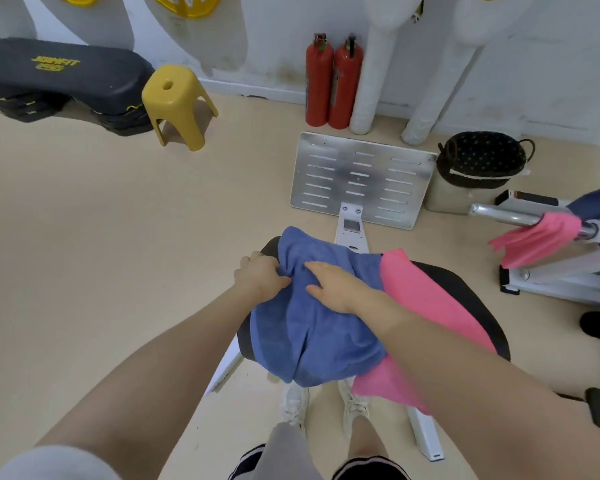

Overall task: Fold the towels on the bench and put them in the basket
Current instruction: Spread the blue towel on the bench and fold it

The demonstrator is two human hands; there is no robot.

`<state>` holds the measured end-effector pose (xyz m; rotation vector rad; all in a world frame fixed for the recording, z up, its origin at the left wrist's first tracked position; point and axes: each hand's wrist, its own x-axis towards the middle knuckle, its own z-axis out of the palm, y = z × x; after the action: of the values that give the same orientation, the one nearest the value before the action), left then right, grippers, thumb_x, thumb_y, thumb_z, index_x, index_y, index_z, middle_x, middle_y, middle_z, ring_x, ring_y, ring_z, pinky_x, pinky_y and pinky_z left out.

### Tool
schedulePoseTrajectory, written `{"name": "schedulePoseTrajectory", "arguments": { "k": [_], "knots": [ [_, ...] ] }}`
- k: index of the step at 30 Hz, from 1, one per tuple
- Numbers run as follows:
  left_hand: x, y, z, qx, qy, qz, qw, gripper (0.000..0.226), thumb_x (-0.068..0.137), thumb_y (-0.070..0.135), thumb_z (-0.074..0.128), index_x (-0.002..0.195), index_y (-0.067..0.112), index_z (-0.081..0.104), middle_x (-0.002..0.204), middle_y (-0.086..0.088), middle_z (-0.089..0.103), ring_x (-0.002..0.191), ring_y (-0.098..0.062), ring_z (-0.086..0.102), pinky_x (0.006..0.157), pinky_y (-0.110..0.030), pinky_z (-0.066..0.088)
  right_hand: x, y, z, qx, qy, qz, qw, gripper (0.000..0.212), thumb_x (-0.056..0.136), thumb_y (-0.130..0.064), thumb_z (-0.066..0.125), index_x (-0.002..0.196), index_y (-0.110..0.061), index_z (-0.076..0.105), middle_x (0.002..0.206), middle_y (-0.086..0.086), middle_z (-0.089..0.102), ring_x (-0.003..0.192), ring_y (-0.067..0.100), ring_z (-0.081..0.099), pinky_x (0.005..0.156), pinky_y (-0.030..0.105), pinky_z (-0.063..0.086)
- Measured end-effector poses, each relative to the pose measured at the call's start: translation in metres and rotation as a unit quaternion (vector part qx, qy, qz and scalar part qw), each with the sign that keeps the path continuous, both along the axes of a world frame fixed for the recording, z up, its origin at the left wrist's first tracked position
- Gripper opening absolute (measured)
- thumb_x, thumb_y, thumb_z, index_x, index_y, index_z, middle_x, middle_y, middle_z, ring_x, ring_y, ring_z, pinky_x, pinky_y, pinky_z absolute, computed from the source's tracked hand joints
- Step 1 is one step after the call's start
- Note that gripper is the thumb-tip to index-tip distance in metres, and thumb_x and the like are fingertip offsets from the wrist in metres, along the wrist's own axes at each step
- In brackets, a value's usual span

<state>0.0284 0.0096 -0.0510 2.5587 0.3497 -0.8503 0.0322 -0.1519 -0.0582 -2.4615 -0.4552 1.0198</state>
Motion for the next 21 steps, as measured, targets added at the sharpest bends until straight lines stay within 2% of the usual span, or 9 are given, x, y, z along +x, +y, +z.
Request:
{"name": "schedulePoseTrajectory", "arguments": {
  "k": [3,6,7,9,12,14,16,18,21],
  "knots": [
    [-0.006,-0.006,0.025,-0.272,0.019,0.043,0.961,0.016,0.086,0.026,0.056,0.084,0.013,0.047,0.08,-0.004,0.045,0.078,-0.017,0.042,0.067,-0.029,0.034,-0.009,-0.006,0.023,0.051,-0.02,-0.052,0.997,0.072,0.095,-0.02,0.049,0.15,-0.016,0.003,0.156,0.003,0.019,0.13,0.023,0.04,0.095,0.023,0.035],
    [-0.008,-0.025,0.078,-0.418,0.003,0.031,0.908,0.009,0.093,0.009,0.05,0.088,0.015,0.055,0.08,0.006,0.061,0.076,-0.005,0.059,0.07,-0.015,0.044,-0.017,-0.022,0.06,0.119,-0.087,-0.084,0.986,0.087,0.087,-0.019,0.061,0.15,-0.026,0.002,0.158,-0.002,0.01,0.136,0.018,0.032,0.105,0.025,0.033],
    [-0.008,-0.033,0.095,-0.441,-0.006,0.014,0.897,0.016,0.094,0.005,0.047,0.093,0.017,0.058,0.084,0.01,0.065,0.08,-0.001,0.062,0.072,-0.013,0.047,-0.021,-0.03,0.074,0.14,-0.11,-0.093,0.98,0.086,0.085,-0.02,0.064,0.149,-0.026,0.007,0.155,-0.003,0.015,0.135,0.015,0.032,0.107,0.027,0.033],
    [-0.006,-0.05,0.123,-0.45,-0.042,-0.035,0.892,0.012,0.094,0.005,0.048,0.1,0.01,0.057,0.092,0.004,0.066,0.087,-0.007,0.062,0.079,-0.02,0.049,-0.03,-0.048,0.101,0.194,-0.153,-0.133,0.96,0.076,0.082,-0.018,0.067,0.146,-0.02,0.025,0.143,-0.006,0.034,0.127,0.009,0.038,0.105,0.025,0.034],
    [-0.007,-0.087,0.164,-0.47,-0.091,-0.09,0.873,0.005,0.093,0.0,0.048,0.094,0.004,0.05,0.084,-0.004,0.061,0.077,-0.01,0.059,0.074,-0.022,0.049,-0.048,-0.08,0.138,0.308,-0.201,-0.224,0.903,0.053,0.081,-0.01,0.069,0.126,-0.026,0.047,0.119,-0.01,0.056,0.107,-0.001,0.053,0.091,0.023,0.045],
    [-0.017,-0.119,0.189,-0.504,-0.105,-0.129,0.848,0.012,0.091,-0.004,0.048,0.095,0.007,0.052,0.084,-0.005,0.063,0.075,-0.011,0.062,0.073,-0.021,0.052,-0.062,-0.103,0.158,0.374,-0.197,-0.278,0.862,0.056,0.079,-0.003,0.07,0.116,-0.036,0.044,0.11,-0.017,0.056,0.096,-0.014,0.055,0.082,0.014,0.047],
    [-0.032,-0.154,0.209,-0.528,-0.109,-0.167,0.825,0.021,0.085,-0.002,0.052,0.101,0.011,0.056,0.088,-0.002,0.065,0.08,-0.01,0.064,0.076,-0.02,0.053,-0.074,-0.132,0.175,0.417,-0.193,-0.303,0.835,0.069,0.077,0.003,0.071,0.126,-0.033,0.036,0.115,-0.018,0.052,0.099,-0.02,0.052,0.083,0.008,0.044],
    [-0.046,-0.19,0.226,-0.536,-0.122,-0.199,0.812,0.028,0.082,-0.002,0.053,0.105,0.014,0.059,0.09,0.005,0.068,0.086,-0.007,0.064,0.079,-0.017,0.05,-0.086,-0.167,0.189,0.448,-0.201,-0.303,0.817,0.084,0.077,0.005,0.07,0.14,-0.023,0.023,0.12,-0.02,0.047,0.107,-0.018,0.05,0.09,0.009,0.042],
    [-0.069,-0.247,0.248,-0.532,-0.153,-0.24,0.797,0.034,0.081,0.003,0.054,0.11,0.02,0.06,0.096,0.01,0.07,0.096,-0.008,0.064,0.089,-0.022,0.05,-0.11,-0.226,0.208,0.491,-0.207,-0.296,0.793,0.086,0.077,0.01,0.067,0.141,-0.023,0.019,0.119,-0.016,0.048,0.103,-0.016,0.053,0.088,0.011,0.045]
  ]
}}
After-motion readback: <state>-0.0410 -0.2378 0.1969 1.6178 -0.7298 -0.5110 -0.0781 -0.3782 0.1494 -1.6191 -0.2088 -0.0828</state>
